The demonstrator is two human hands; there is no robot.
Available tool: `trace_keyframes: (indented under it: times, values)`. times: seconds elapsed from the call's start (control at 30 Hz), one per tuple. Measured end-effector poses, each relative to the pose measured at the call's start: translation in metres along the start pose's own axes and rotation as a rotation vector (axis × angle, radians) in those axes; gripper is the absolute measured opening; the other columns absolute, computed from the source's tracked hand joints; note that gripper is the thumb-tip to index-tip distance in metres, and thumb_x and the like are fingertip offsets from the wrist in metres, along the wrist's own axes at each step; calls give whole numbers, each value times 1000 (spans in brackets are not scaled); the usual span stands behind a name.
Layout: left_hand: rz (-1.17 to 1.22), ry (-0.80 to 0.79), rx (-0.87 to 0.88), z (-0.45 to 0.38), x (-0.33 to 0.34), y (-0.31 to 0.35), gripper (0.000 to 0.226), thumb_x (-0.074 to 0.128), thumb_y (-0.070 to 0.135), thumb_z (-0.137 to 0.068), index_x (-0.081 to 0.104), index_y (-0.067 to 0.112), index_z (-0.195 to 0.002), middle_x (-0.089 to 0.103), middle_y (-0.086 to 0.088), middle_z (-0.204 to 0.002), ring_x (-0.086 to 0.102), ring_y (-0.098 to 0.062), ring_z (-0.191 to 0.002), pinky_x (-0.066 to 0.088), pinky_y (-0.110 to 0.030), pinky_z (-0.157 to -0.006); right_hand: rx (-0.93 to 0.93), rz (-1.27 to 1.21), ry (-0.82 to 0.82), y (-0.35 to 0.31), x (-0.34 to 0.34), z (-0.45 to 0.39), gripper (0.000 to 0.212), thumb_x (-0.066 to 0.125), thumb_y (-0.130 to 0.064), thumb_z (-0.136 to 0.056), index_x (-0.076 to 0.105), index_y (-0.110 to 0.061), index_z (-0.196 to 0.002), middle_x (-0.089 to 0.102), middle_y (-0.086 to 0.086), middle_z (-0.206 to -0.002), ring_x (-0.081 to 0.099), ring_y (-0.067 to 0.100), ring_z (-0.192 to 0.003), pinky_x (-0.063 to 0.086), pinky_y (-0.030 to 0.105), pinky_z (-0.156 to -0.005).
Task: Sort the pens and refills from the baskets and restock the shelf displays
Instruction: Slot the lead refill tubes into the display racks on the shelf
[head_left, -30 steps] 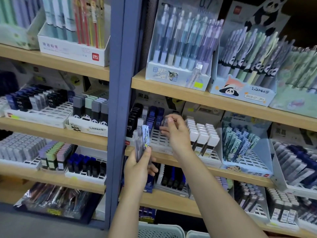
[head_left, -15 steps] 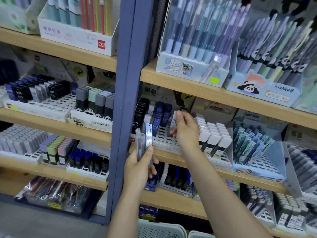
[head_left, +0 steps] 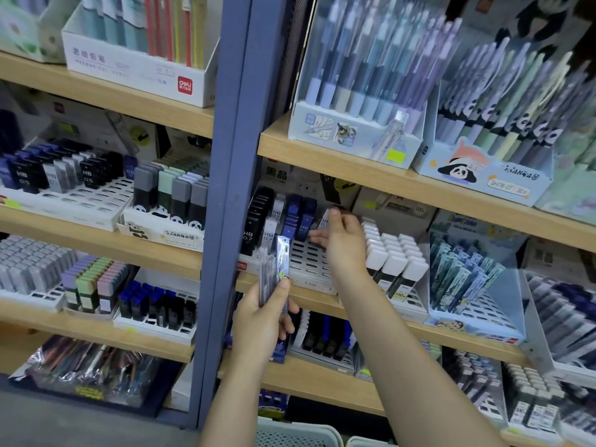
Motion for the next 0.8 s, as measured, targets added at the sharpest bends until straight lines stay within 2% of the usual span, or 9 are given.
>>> trace_keyframes:
  times: [0.13,0.2,0.27,0.37,0.43,0.53,0.57,0.67,0.8]
  values:
    - [10,-8,-4,-1,-1,0,18,62,33,-97,69,19,-106,67,-2,-69,53,-16,-50,41,-25,-43,24,30,-39,1,4,-4,21,42,-38,-106,54,-21,-108,72,5,-79,69,19,-80,50,33,-76]
    - [10,-6,-5,-1,-1,-1,18,62,34,-97,69,19,-106,67,-2,-69,53,-16,-51,41,-25,-43,32,64,-71,3,6,-4,19,43,-38,-105,55,-22,-105,72,7,-83,70,21,-84,48,31,-71]
    - [6,-3,-4,-2,-1,-1,18,62,34,-97,69,19,-105,67,-2,-69,53,-17,-51,41,-25,-43,53,60,-87,6,9,-5,17,45,-37,-105,54,-27,-94,72,9,-83,71,23,-84,53,35,-77]
    - [3,-3,2,-1,1,-1,17,62,33,-97,69,19,-104,68,-2,-69,53,-17,-51,41,-25,-43,99,-34,-60,9,11,-7,13,49,-32,-104,56,-26,-96,71,6,-78,71,22,-78,58,42,-87]
    - [2,-7,1,-1,2,0,17,62,33,-97,69,19,-104,68,-1,-68,53,-16,-50,41,-25,-43,128,-127,-39,8,11,-7,11,50,-27,-104,57,-20,-103,72,11,-89,71,21,-76,60,37,-81]
    - [-3,-14,-3,-1,3,0,16,62,32,-98,69,19,-104,68,-2,-68,53,-16,-50,40,-25,-43,109,-244,-30,7,11,-5,11,46,-20,-106,54,-21,-99,68,21,-109,68,18,-66,60,27,-65]
    - [-3,-16,-4,-1,3,0,16,62,32,-98,69,19,-105,68,-2,-68,52,-16,-50,40,-25,-43,98,-247,-28,8,11,-4,12,45,-19,-106,55,-20,-100,68,21,-107,68,17,-65,59,26,-64]
    - [-9,-16,-3,0,4,1,16,62,32,-97,69,20,-104,68,-2,-69,52,-15,-49,40,-25,-43,123,-236,0,5,11,-6,14,42,-18,-107,54,-12,-113,70,11,-80,68,16,-64,58,25,-67]
    - [-24,-26,1,3,7,2,13,62,31,-97,69,21,-102,69,-1,-69,51,-13,-47,40,-25,-43,190,-234,32,0,15,-12,13,39,-15,-107,49,-21,-102,69,6,-68,67,16,-64,57,29,-74]
Point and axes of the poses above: each hand's wrist, its own z-axis away from the middle knuckle, its own x-axis out of the palm, y = z × x, the point moved 4 cm from there along -z, towards the middle knuckle
